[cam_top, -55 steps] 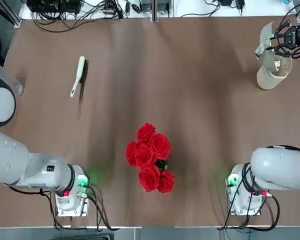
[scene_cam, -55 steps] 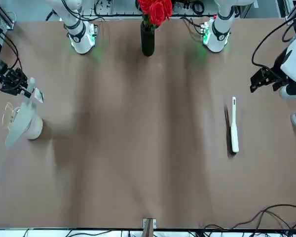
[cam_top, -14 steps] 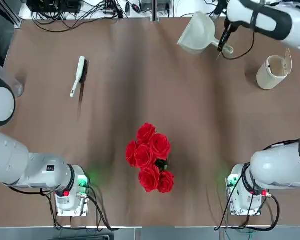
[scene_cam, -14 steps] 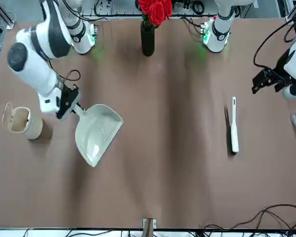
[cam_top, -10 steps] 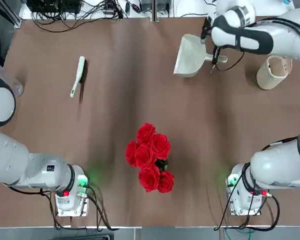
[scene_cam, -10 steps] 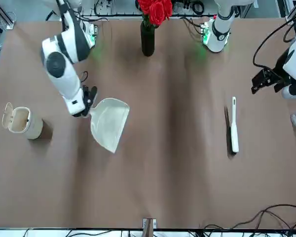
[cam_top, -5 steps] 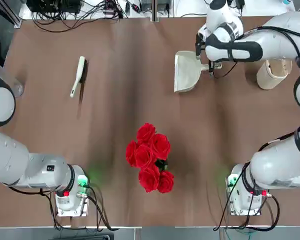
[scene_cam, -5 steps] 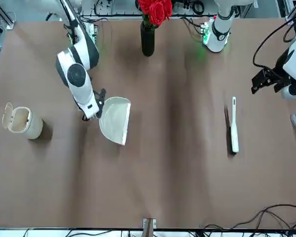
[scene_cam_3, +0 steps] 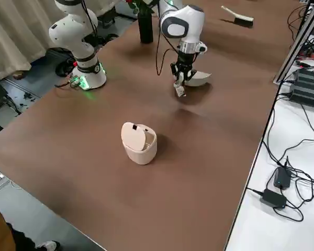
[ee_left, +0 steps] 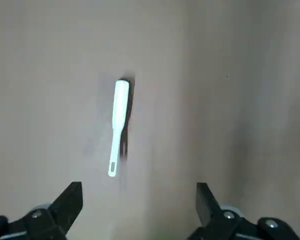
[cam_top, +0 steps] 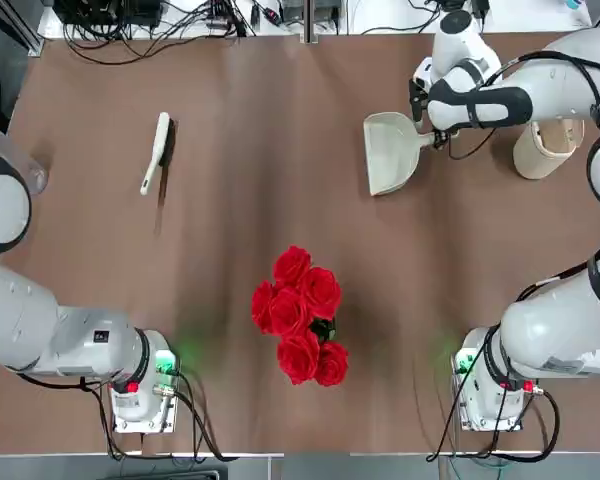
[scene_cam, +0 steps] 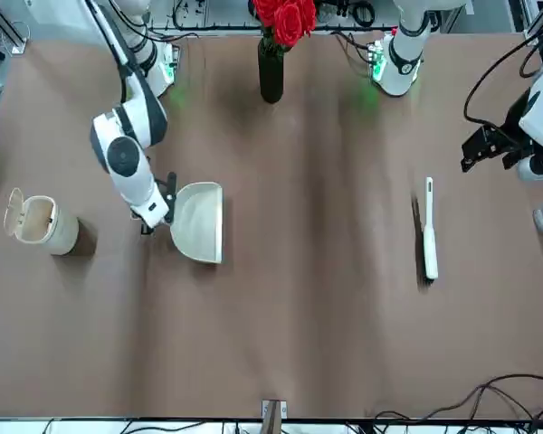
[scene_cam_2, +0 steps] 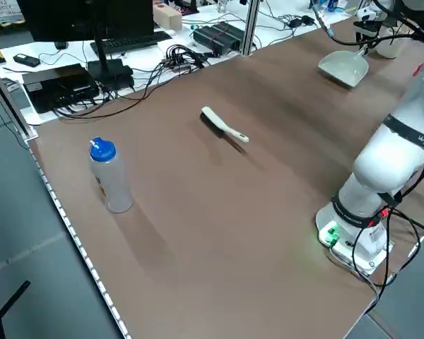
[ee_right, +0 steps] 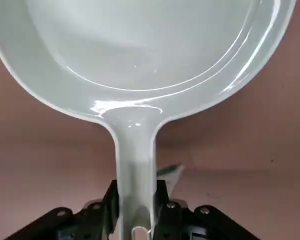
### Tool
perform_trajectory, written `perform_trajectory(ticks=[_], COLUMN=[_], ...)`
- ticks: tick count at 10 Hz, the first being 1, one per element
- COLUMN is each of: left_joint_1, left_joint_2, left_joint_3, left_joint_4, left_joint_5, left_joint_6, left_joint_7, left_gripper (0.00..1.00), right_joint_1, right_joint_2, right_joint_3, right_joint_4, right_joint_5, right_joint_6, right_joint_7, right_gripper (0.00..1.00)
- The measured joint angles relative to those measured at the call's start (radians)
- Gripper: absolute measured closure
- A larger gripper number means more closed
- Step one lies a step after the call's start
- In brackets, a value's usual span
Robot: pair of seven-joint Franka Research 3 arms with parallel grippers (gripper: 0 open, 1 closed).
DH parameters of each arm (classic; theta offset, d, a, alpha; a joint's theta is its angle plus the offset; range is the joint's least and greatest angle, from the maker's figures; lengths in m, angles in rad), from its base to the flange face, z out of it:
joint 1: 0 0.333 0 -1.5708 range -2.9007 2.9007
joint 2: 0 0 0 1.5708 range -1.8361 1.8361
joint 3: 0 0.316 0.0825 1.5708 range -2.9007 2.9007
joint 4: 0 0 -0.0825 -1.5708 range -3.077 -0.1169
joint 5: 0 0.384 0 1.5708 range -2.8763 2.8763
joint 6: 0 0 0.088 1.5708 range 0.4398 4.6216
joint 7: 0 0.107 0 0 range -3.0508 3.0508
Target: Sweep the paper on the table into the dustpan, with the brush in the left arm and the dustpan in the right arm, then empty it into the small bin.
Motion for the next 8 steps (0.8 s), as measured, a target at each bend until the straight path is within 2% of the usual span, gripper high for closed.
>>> perform_trajectory(ticks=[5,8], left_joint_1=[-0.001,-0.001], left_joint_2=[0.000,0.000], left_joint_3=[-0.001,-0.001], left_joint_4=[0.000,0.000], left_joint_5=[0.000,0.000], left_joint_6=[0.000,0.000], left_joint_7=[0.000,0.000], left_gripper=[0.00,0.00], right_joint_1=[-0.004,-0.003], right_joint_2=[0.035,0.046], right_joint_3=[-0.071,-0.078], right_joint_4=[-0.018,-0.018], right_joint_5=[-0.001,-0.001], right_joint_6=[0.035,0.047], right_joint_7=[-0.009,-0.009], right_gripper=[0.67,0.67])
